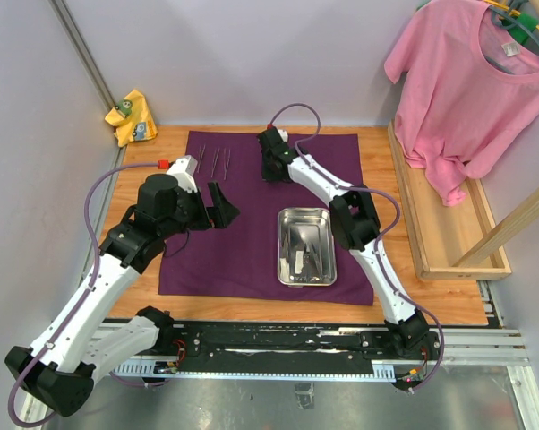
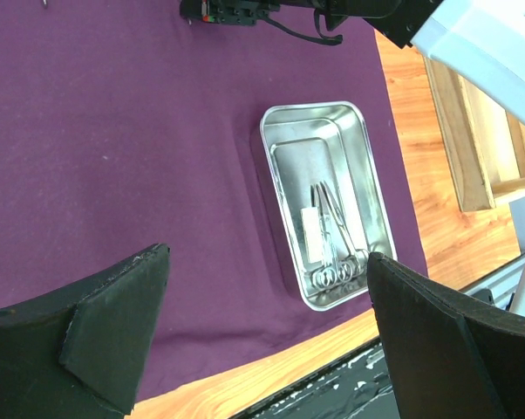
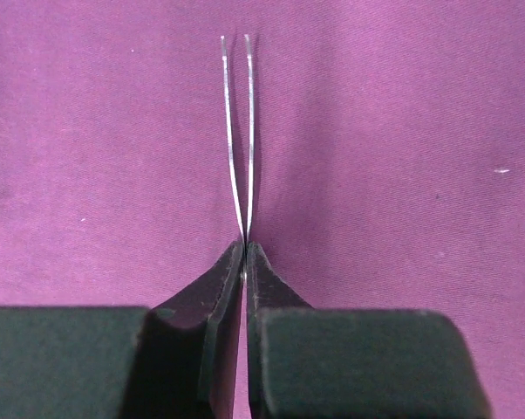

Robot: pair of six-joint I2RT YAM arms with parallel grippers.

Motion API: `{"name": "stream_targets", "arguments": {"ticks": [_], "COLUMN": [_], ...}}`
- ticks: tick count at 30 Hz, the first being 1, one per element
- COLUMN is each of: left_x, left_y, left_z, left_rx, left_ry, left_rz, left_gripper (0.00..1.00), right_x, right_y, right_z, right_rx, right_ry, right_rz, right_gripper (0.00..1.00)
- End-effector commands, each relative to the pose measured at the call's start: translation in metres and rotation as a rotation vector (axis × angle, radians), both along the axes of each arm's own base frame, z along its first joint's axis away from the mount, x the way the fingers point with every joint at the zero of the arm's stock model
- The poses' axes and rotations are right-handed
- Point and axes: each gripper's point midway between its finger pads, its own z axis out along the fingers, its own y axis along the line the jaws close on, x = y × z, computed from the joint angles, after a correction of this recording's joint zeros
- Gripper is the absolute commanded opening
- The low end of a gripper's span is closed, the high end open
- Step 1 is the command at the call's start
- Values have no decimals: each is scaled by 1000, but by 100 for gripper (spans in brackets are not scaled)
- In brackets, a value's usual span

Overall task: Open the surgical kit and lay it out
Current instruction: Place the medical item in the surgical kit.

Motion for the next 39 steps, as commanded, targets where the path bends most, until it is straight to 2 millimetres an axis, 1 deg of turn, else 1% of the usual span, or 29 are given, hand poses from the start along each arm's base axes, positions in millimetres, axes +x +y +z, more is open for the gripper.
{"name": "stream_targets", "arguments": {"ticks": [1, 4, 6, 9, 11, 12, 15, 18, 20, 23, 24, 26, 28, 31, 32, 33, 34, 35, 36, 37, 39], "left_x": [4, 5, 5, 5, 6, 6, 7, 8, 8, 10, 10, 12, 13, 15, 15, 15, 16, 17, 17, 18, 19], "left_y": [-3, -4, -3, -4, -3, -3, -2, 0, 1, 4, 5, 5, 5, 6, 6, 6, 7, 6, 6, 6, 5], "left_z": [8, 7, 6, 6, 6, 6, 5, 6, 7, 12, 14, 17, 17, 14, 12, 11, 9, 7, 4, 1, -3], "left_rx": [-14, -14, -13, -12, -11, -10, -3, 2, 7, 18, 21, 27, 36, 46, 49, 51, 54, 55, 57, 59, 65], "left_ry": [-32, -32, -32, -31, -32, -32, -33, -35, -34, -43, -45, -46, -39, -28, -24, -19, -12, -7, 0, 8, 20], "left_rz": [-4, -4, -3, -1, -1, 0, 7, 14, 19, 36, 38, 41, 42, 51, 51, 53, 57, 59, 61, 63, 62], "left_gripper": [99, 99, 99, 99, 99, 99, 99, 99, 99, 99, 99, 99, 99, 99, 99, 99, 99, 99, 99, 99, 99], "right_x": [7, 7, 7, 7, 7, 7, 8, 12, 15, 18, 19, 17, 14, 0, -8, -17, -28, -45, -59, -73, -104], "right_y": [-9, -9, -8, -8, -8, -8, -7, -1, -1, 2, 3, 4, 2, -10, -17, -25, -33, -42, -49, -58, -83], "right_z": [-10, -12, -12, -12, -12, -11, -5, 5, 14, 35, 51, 76, 105, 147, 156, 172, 177, 178, 189, 189, 195], "right_rx": [-39, -42, -41, -41, -41, -39, -27, -3, 9, 49, 67, 96, 117, 132, 131, 135, 134, 135, 148, 144, 112], "right_ry": [-3, 0, 0, 0, -2, -2, -9, -38, -53, -86, -113, -158, -206, -268, -283, -305, -308, -301, -313, -309, -300], "right_rz": [-13, -11, -10, -8, -8, -8, -7, 4, 4, 15, 22, 35, 45, 50, 49, 45, 44, 50, 64, 75, 78], "right_gripper": [6, 7, 12, 16, 23, 23, 26, 30, 30, 31, 32, 32, 33, 33, 33, 34, 34, 34, 35, 35, 38]}}
